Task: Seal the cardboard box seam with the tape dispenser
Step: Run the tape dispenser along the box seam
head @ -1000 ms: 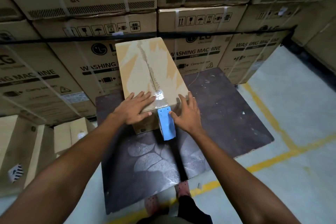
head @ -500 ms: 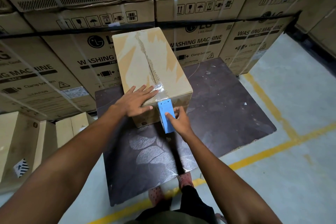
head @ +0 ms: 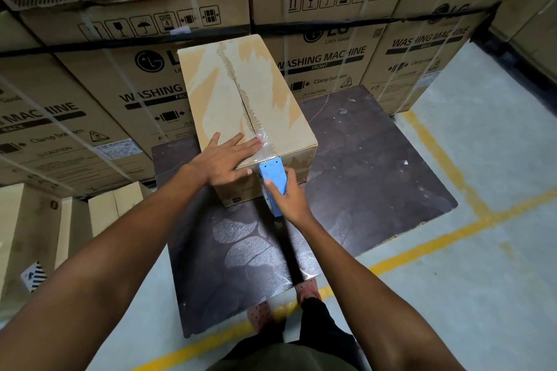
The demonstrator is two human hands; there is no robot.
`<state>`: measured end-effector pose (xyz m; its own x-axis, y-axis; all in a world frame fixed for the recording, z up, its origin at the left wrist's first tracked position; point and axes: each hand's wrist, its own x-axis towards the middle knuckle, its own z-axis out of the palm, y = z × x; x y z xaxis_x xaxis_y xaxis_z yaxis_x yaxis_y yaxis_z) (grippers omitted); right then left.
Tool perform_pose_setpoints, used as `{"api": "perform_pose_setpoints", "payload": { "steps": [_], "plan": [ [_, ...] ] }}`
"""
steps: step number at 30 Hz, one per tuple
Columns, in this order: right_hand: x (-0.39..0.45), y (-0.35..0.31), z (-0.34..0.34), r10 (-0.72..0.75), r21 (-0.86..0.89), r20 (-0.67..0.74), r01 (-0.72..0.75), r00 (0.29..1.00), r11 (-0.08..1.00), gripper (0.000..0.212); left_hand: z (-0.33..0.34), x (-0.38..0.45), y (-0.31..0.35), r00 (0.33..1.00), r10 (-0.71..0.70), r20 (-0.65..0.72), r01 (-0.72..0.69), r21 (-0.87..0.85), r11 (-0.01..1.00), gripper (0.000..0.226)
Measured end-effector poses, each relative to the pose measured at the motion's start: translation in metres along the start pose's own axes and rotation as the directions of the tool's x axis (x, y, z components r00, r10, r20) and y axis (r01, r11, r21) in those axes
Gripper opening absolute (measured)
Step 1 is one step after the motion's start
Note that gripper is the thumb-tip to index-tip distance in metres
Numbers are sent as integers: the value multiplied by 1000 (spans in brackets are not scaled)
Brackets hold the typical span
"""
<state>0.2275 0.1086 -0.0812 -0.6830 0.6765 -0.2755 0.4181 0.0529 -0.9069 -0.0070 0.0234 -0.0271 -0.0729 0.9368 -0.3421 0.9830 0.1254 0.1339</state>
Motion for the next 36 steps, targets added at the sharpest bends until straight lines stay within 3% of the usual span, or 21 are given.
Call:
{"api": "perform_pose_setpoints", "payload": {
  "steps": [5,10,17,23,29,36],
  "plan": [
    [-1,-2,4,14,-127,-52,-21,999,992,70,7,1,-6,998,28,-54,-30,-32,999,94],
    [-4,0,8,27,-176,-89,-42,996,983,69,10,2,-8,998,38,-59,-40,-39,998,78],
    [-1,3,2,26,-30,-116,-30,993,999,41,11,2,-8,996,26,-88,-32,-69,997,64],
    [4,5,0,71,152,-35,-65,997,986,23,11,6,-6,994,1,-114,-14,-113,993,59],
    [7,1,2,156,204,-86,-136,984,969,30,6,11,3,993,-44,-112,31,-109,994,60],
    [1,5,11,108,140,-190,-82,976,987,57,9,14,11,988,-87,-125,78,-75,994,58]
  ]
}}
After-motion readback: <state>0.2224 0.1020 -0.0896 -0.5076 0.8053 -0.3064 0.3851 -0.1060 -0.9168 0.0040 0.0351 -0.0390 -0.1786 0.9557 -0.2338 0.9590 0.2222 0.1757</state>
